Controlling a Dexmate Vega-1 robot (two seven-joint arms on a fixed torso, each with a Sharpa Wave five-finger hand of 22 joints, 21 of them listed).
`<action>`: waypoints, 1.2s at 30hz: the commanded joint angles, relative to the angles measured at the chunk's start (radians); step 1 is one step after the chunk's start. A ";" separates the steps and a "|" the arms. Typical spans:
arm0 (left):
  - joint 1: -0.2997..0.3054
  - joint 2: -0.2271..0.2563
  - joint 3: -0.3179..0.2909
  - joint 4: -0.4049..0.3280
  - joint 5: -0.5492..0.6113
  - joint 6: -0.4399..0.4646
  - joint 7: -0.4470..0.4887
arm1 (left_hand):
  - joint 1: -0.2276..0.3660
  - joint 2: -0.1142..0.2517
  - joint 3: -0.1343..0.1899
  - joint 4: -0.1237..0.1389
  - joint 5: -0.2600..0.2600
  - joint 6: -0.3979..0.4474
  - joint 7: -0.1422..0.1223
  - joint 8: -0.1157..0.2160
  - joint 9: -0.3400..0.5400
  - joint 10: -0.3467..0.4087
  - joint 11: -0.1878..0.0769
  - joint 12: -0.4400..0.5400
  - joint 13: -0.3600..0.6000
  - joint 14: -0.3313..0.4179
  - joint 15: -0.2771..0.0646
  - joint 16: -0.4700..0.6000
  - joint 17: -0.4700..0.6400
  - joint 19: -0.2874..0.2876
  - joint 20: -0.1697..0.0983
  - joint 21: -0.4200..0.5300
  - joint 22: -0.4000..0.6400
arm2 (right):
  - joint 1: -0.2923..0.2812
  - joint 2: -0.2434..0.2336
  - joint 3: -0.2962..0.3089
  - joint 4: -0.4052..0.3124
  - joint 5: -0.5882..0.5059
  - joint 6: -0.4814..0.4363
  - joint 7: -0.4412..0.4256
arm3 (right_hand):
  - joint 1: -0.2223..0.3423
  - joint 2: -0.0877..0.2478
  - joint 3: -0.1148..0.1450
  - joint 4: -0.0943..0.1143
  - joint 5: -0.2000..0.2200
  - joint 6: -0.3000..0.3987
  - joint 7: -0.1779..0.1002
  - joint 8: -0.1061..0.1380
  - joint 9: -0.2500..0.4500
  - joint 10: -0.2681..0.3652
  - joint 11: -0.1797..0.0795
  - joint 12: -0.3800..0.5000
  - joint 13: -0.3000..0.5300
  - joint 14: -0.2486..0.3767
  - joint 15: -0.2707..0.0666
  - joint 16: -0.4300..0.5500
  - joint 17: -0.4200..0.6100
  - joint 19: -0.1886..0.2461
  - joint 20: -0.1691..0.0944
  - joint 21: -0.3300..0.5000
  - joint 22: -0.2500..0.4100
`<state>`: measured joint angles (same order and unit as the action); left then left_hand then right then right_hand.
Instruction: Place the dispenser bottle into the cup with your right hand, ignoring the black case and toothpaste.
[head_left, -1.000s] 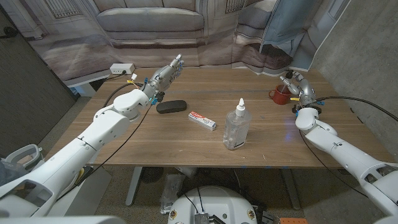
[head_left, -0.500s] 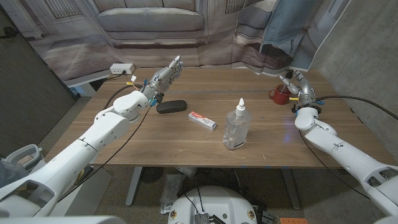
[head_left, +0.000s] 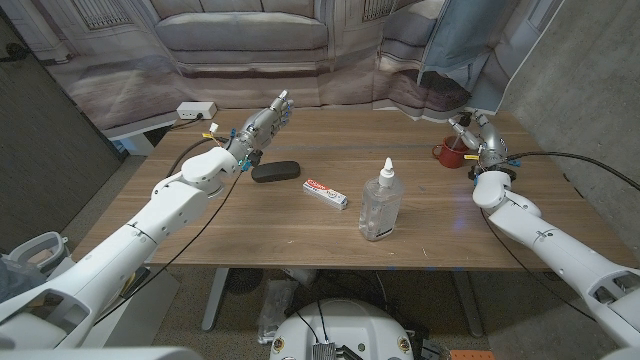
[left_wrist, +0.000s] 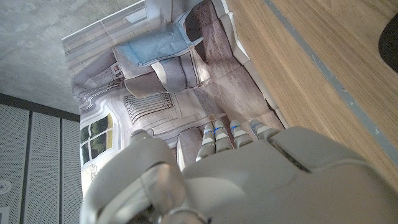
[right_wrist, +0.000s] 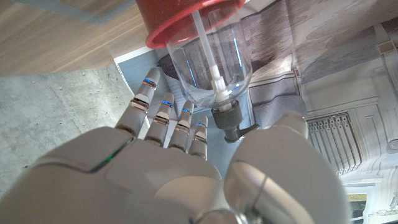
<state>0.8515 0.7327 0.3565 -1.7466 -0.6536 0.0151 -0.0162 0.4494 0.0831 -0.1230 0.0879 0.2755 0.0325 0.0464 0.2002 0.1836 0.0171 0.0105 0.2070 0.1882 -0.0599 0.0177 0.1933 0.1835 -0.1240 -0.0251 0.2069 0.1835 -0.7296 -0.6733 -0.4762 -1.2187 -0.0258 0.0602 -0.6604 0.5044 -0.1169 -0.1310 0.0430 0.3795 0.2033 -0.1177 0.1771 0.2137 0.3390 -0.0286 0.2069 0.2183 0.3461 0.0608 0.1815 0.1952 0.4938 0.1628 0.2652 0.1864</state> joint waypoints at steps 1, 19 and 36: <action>0.014 0.012 -0.012 -0.015 -0.003 -0.005 0.003 | 0.004 0.010 -0.008 0.002 0.008 0.004 0.004 0.001 0.005 0.001 0.003 -0.001 0.004 -0.008 0.004 -0.004 0.003 -0.007 0.001 0.001 0.004 | -0.025 -0.019 0.018 -0.068 -0.006 -0.021 0.009 | -0.009 0.002 -0.009 0.003 0.006 -0.002 -0.001 0.003 0.000 -0.001 0.004 0.002 0.003 0.000 0.003 0.006 0.002 0.003 0.003 -0.006 0.000; 0.025 0.017 -0.019 -0.015 -0.009 -0.014 -0.002 | 0.005 0.012 -0.010 0.003 0.008 0.004 0.004 0.001 0.005 0.001 0.004 -0.001 0.004 -0.008 0.005 -0.003 0.003 -0.007 0.001 0.001 0.004 | -0.077 -0.059 0.073 -0.199 0.028 -0.078 0.065 | -0.025 0.008 -0.017 0.013 0.012 0.006 0.006 0.013 -0.002 -0.001 0.019 0.006 0.001 0.003 0.010 0.009 0.002 0.001 0.008 -0.012 0.001; 0.016 -0.009 -0.011 0.041 -0.013 -0.055 -0.026 | 0.006 0.013 -0.013 0.003 0.008 0.005 0.004 0.001 0.005 0.000 0.002 -0.001 0.004 -0.008 0.003 -0.003 0.003 -0.009 0.003 0.000 0.004 | -0.083 -0.090 0.090 -0.284 -0.011 -0.140 0.077 | -0.048 0.016 -0.026 0.027 0.016 0.015 0.005 0.020 -0.003 0.001 0.025 0.011 0.000 -0.007 0.013 0.007 0.002 -0.009 0.015 -0.021 0.002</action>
<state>0.8740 0.7414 0.3387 -1.7423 -0.6630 -0.0120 -0.0251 0.4534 0.0871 -0.1284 0.0934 0.2755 0.0324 0.0465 0.2002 0.1836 0.0171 0.0105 0.2070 0.1882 -0.0599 0.0178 0.1933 0.1835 -0.1240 -0.0251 0.2069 0.1835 -0.8047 -0.7443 -0.3993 -1.4484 -0.0158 -0.0427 -0.5916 0.4686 -0.1000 -0.1509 0.0629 0.3900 0.2072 -0.1141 0.1897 0.2091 0.3374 -0.0085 0.2128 0.2185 0.3428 0.0684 0.1849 0.1953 0.4847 0.1717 0.2477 0.1864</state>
